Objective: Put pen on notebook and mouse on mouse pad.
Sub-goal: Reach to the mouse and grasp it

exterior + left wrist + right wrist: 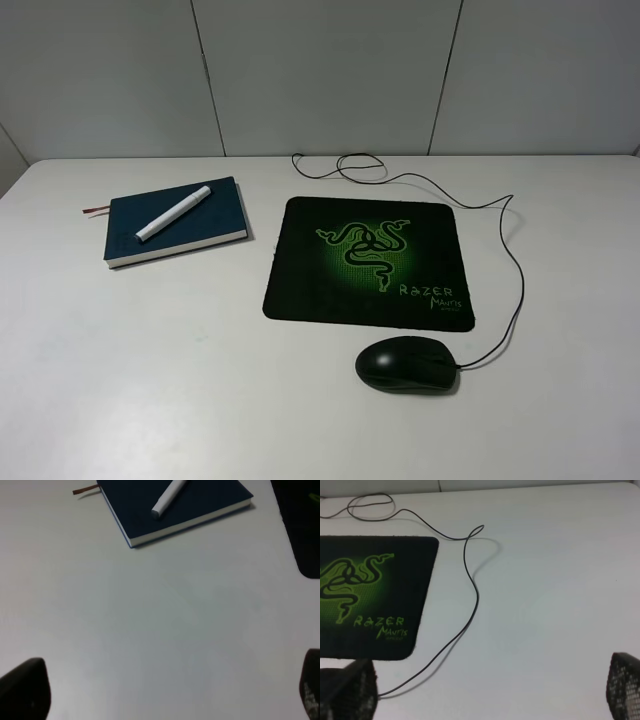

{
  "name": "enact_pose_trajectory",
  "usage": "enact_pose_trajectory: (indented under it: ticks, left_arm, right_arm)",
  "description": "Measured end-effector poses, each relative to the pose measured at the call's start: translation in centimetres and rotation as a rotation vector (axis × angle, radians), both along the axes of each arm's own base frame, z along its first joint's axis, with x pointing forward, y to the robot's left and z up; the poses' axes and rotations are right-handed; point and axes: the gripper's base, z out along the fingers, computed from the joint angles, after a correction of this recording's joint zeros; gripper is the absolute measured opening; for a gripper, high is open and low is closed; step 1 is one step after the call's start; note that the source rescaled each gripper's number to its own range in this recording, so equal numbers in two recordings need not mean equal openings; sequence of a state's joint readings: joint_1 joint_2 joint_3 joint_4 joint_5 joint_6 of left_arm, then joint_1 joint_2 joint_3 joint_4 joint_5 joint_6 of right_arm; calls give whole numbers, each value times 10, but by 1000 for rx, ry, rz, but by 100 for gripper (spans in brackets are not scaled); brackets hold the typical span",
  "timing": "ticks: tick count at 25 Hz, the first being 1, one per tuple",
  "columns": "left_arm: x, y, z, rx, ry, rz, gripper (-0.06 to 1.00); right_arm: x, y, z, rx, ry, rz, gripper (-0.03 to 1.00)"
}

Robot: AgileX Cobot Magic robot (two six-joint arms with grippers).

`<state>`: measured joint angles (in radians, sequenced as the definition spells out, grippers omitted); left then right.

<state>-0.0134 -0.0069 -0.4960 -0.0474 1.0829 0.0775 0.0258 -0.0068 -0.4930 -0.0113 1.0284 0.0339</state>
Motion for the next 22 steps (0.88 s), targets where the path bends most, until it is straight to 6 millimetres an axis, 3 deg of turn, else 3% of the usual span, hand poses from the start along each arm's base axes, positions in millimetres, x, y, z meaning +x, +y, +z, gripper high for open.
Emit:
enact_pose_trajectory:
  ticks: [22]
  left_arm:
    - [1, -1, 1, -1, -16, 11, 100]
  right_arm:
    - [0, 0, 0, 0, 0, 0, 100]
